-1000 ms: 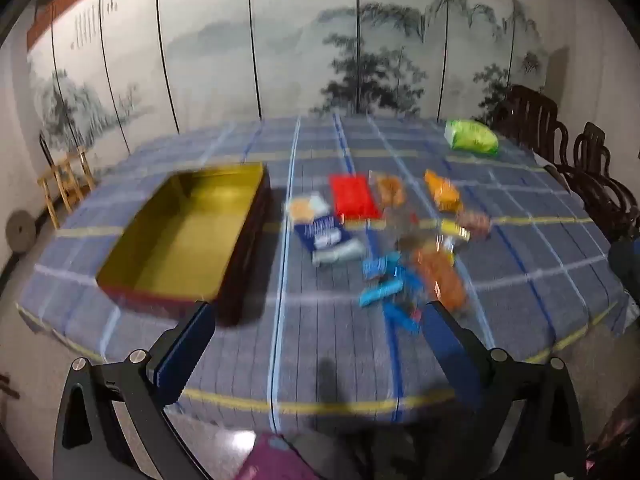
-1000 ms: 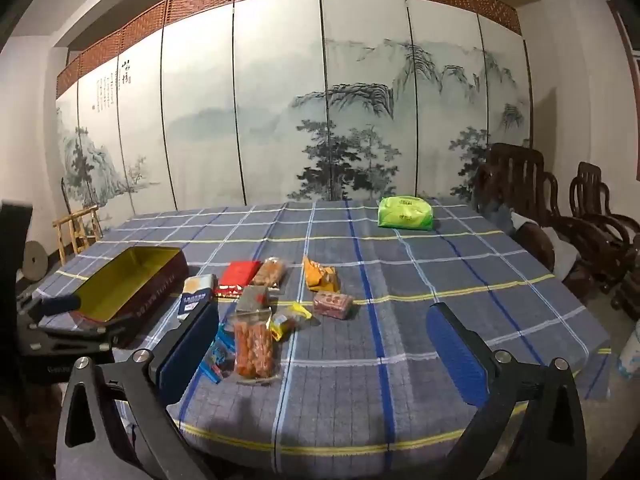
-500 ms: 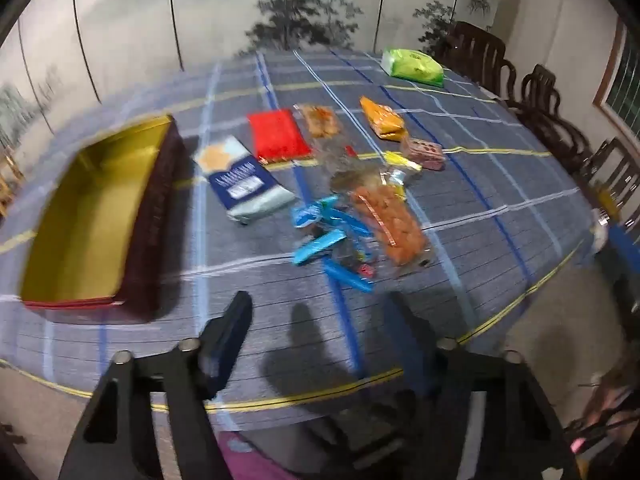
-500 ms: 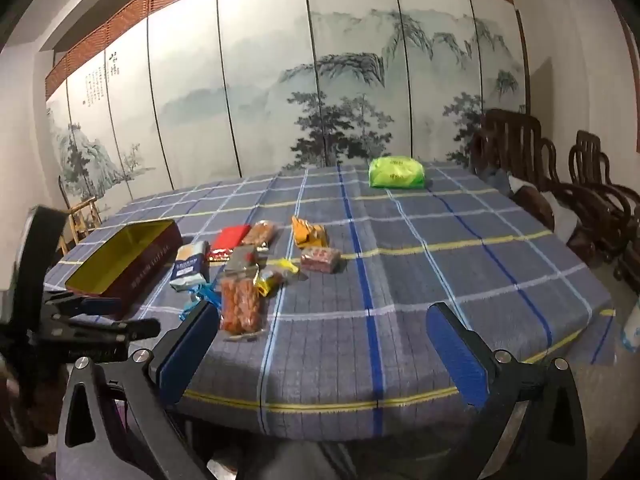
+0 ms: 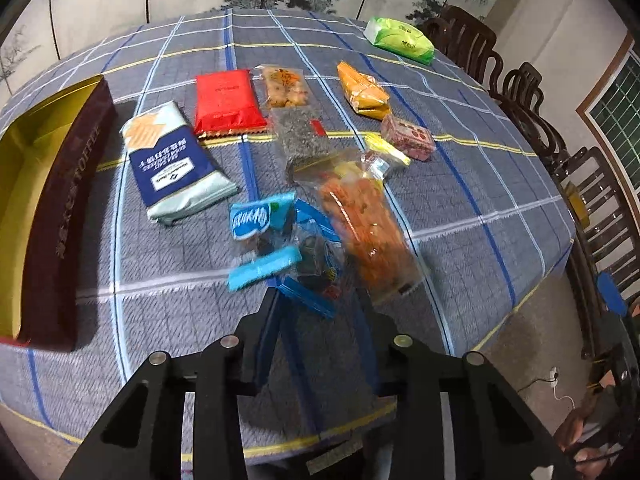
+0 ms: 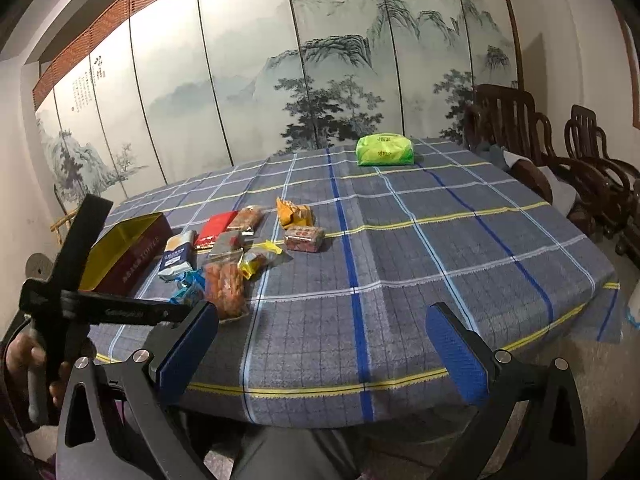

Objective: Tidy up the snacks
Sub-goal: 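Reach the left gripper toward the blue candy packets near the peanut bag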

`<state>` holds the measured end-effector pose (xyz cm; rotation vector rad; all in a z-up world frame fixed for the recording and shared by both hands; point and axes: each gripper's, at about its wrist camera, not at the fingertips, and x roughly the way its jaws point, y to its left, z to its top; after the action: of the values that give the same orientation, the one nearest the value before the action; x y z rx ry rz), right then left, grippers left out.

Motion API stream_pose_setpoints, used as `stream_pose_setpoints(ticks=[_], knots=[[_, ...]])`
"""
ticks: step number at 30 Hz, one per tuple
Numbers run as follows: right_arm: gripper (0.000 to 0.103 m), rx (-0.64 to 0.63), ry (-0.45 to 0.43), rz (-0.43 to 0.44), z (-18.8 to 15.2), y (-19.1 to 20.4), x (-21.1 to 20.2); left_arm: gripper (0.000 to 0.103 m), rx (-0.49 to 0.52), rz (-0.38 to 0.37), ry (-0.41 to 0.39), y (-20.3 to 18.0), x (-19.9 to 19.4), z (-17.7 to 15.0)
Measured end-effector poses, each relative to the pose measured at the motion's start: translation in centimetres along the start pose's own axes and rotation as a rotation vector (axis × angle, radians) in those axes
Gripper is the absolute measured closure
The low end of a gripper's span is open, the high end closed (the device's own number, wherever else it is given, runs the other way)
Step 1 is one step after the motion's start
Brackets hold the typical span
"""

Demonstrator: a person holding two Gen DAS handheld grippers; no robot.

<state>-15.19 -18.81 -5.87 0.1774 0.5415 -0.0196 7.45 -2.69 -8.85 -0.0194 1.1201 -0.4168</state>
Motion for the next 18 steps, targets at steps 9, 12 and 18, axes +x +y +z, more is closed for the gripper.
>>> stream_pose_setpoints(ticks=[9, 12, 18], knots=[[0.000, 0.019, 0.027, 0.014, -0.4, -0.7, 0.5, 0.067, -0.003, -0.007, -0.023, -0.7, 0.7, 1.2], [0.000, 0.022, 0.037, 0.015, -0.6, -0.8, 0.8, 0.058, 0.005, -0.002, -0.046, -1.2, 0.6, 1.7], [0.000, 0.027, 0.054, 0.017, -1.0, -1.1, 1.2, 0.043, 0.050, 0.004, -0.099, -1.7, 0.4, 2.8]])
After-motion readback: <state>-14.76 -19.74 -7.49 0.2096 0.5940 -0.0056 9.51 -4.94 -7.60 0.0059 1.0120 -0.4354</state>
